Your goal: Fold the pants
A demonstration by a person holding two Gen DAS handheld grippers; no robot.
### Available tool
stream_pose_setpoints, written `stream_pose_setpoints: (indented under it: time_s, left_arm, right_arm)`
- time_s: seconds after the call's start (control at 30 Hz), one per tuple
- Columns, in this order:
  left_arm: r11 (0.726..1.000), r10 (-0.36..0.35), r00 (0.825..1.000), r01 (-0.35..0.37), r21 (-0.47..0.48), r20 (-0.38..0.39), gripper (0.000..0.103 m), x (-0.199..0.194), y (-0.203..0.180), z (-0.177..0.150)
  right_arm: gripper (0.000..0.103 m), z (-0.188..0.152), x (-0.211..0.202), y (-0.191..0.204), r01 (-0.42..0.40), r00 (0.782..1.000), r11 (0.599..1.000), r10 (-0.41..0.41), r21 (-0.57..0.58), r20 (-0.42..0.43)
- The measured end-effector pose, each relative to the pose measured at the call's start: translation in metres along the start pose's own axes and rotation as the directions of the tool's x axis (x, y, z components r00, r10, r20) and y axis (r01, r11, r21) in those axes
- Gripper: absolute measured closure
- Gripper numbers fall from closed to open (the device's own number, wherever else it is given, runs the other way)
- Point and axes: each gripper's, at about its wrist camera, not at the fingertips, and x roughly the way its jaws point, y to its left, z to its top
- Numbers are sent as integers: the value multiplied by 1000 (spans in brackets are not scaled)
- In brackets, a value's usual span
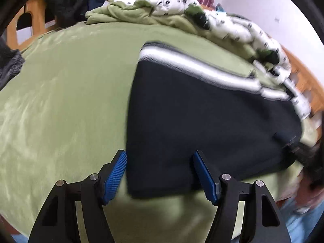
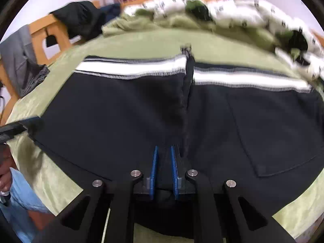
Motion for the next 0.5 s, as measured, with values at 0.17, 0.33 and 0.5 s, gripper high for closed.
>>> stream_pose_setpoints:
  time_s: [0.17, 0.33, 0.5]
  left_arm:
    - [987, -120, 993, 121, -102, 8, 37, -18, 20, -4]
    - [977, -131, 991, 136, -163, 41, 38, -37, 38, 9]
    - [956, -174, 984, 179, -231, 42, 37, -35, 50, 22]
  right_arm:
    - [91, -4, -24, -17, -50, 998, 997, 49, 56, 29]
    - [47, -8, -76, -70, 94, 986, 970, -122, 224, 117]
    - [35, -27, -103, -147, 195, 965, 893, -248, 407, 83]
